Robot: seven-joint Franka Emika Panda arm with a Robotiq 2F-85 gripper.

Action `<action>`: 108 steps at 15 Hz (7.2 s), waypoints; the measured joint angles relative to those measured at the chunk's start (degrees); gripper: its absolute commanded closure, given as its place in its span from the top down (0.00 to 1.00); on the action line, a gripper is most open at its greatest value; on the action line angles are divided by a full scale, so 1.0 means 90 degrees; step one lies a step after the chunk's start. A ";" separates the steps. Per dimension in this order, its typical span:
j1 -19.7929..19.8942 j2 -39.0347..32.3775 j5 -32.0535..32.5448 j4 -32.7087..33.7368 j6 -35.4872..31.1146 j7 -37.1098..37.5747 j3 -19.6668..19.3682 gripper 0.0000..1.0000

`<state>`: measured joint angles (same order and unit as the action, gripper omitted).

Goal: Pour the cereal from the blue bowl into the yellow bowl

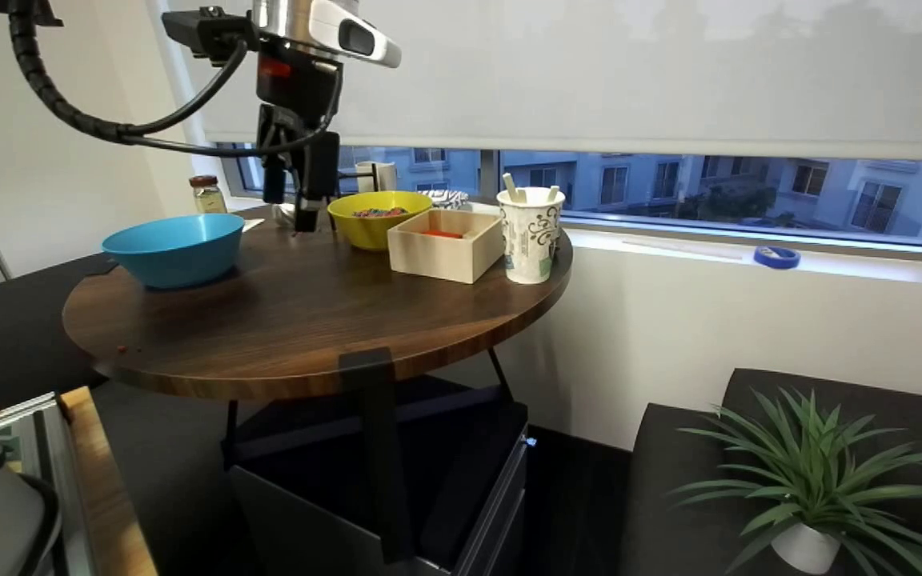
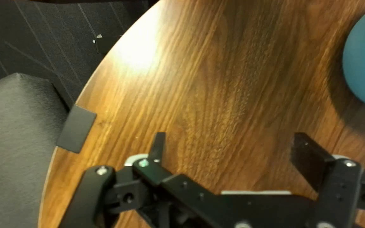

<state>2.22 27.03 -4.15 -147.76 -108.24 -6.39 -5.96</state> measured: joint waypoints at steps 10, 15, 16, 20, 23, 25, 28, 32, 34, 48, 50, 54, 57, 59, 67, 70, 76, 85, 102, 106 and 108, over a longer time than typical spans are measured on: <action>-0.1552 0.0496 -0.0530 -0.0440 -0.0103 -0.1850 0.0502 1.00; -0.2228 -0.0074 -0.1188 -0.0368 -0.0850 -0.2999 0.0518 1.00; -0.2287 -0.0267 -0.1284 -0.0320 -0.0958 -0.3113 0.0518 1.00; -0.2313 -0.0613 -0.1358 -0.0166 -0.1018 -0.3245 0.0512 1.00; -0.2313 -0.0615 -0.1360 -0.0142 -0.1018 -0.3262 0.0511 1.00; -0.2272 -0.0615 -0.1360 -0.0134 -0.1022 -0.3263 0.0553 1.00; -0.2280 -0.0672 -0.1481 -0.0136 -0.1309 -0.3335 0.0625 1.00; -0.2286 -0.0916 -0.1856 -0.0134 -0.1467 -0.3660 0.0662 1.00; -0.2279 -0.1075 -0.2018 -0.0130 -0.1468 -0.3830 0.0662 1.00; -0.2131 -0.1912 -0.2652 0.0056 -0.1729 -0.4314 0.0866 0.08; -0.2096 -0.1914 -0.2721 0.0097 -0.1717 -0.4314 0.0889 0.00; -0.2014 -0.1915 -0.2883 0.0125 -0.1565 -0.4365 0.0897 0.01; -0.1876 -0.1915 -0.3082 0.0177 -0.1216 -0.4592 0.0875 0.01; -0.1734 -0.1897 -0.3186 0.0263 -0.0889 -0.4776 0.0826 0.01; -0.1174 -0.1085 -0.3089 0.0585 -0.0039 -0.4424 0.0702 0.01; -0.1052 -0.0607 -0.2769 0.0771 -0.0086 -0.3895 0.0699 0.01; -0.0627 -0.0151 -0.1798 0.1230 -0.0301 -0.2979 0.0419 0.01; -0.0500 -0.0205 -0.1376 0.1421 -0.0821 -0.2864 0.0170 0.01; -0.0595 -0.1850 0.1245 0.2856 -0.1337 -0.1299 0.1002 0.01; -0.0595 -0.2125 0.2154 0.3218 -0.1337 -0.0849 0.1118 0.01; -0.0595 -0.2234 0.2587 0.3327 -0.1337 -0.0647 0.1161 0.01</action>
<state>-3.14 6.93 19.14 -117.82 -120.27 -12.20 4.49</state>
